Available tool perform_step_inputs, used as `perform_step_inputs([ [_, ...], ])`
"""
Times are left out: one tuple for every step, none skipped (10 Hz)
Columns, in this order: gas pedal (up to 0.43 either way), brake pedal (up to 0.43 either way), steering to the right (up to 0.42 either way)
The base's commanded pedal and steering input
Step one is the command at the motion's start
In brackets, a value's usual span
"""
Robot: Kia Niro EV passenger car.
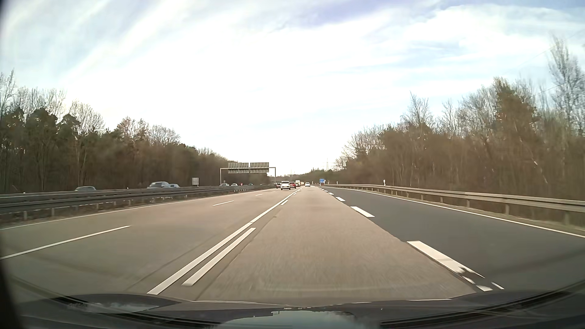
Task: Follow the waypoints while adhering to traffic rules and regulations
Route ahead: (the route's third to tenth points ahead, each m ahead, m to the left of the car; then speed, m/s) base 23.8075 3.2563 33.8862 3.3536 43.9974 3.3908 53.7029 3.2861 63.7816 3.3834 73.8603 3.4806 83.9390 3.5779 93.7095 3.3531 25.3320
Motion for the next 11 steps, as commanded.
perform_step_inputs([
  [0.311, 0.0, -0.002],
  [0.311, 0.0, -0.002],
  [0.311, 0.0, -0.001],
  [0.311, 0.0, -0.002],
  [0.311, 0.0, -0.002],
  [0.311, 0.0, -0.002],
  [0.311, 0.0, -0.002],
  [0.311, 0.0, -0.002],
  [0.311, 0.0, -0.002],
  [0.311, 0.0, -0.001],
  [0.311, 0.0, -0.001],
])
